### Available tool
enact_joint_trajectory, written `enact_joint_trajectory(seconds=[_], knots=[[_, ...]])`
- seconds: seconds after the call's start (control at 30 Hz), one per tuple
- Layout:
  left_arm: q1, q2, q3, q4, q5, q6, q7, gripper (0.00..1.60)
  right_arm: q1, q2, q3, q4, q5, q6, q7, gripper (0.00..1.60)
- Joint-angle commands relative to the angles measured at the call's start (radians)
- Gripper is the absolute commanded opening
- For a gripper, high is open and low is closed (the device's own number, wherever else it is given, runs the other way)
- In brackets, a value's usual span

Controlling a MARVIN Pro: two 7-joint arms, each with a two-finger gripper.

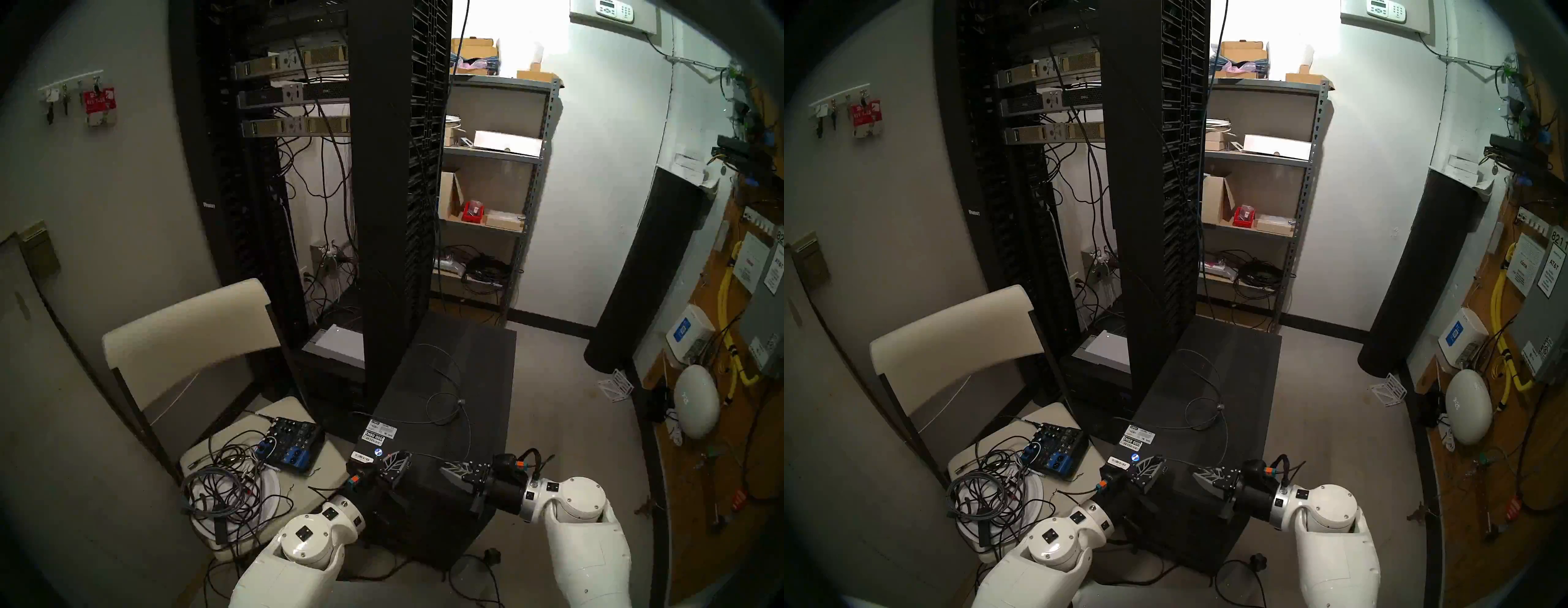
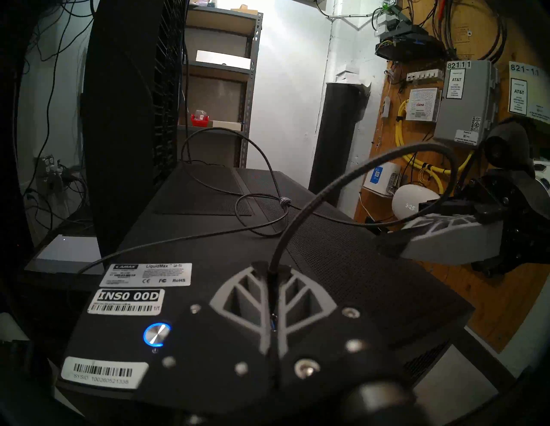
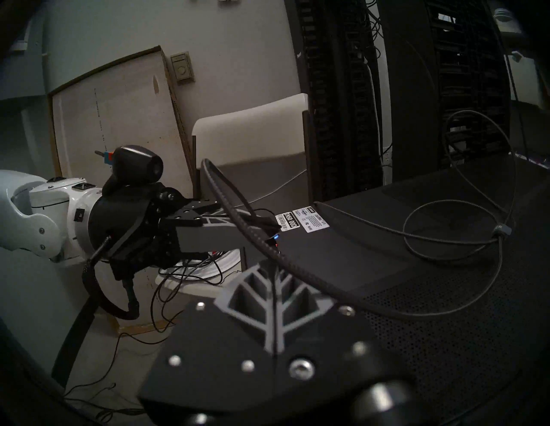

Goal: Insert the cable into the workstation's USB slot

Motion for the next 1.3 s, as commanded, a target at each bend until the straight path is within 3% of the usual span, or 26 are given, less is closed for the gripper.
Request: enact_joint_trajectory(seconds=[0.0, 0.63, 1.17, 1.27], knots=[[0.005, 0.001, 0.000, -0.023, 0.000, -0.002, 0.000, 0.00, 0.012, -0.003, 0.002, -0.009, 0.016, 0.000, 0.009, 0.00], [-0.019, -0.010, 0.001, 0.039, -0.001, -0.018, 0.033, 0.00, 0.008, -0.006, 0.014, -0.010, 0.017, 0.004, 0.021, 0.00], [-0.013, -0.009, 0.015, 0.014, -0.011, 0.003, 0.035, 0.00, 0.009, -0.010, 0.027, -0.009, 0.015, 0.007, 0.034, 0.00], [-0.032, -0.011, 0.015, 0.053, -0.008, -0.012, 0.037, 0.00, 0.009, -0.011, 0.030, -0.011, 0.015, 0.010, 0.036, 0.00]])
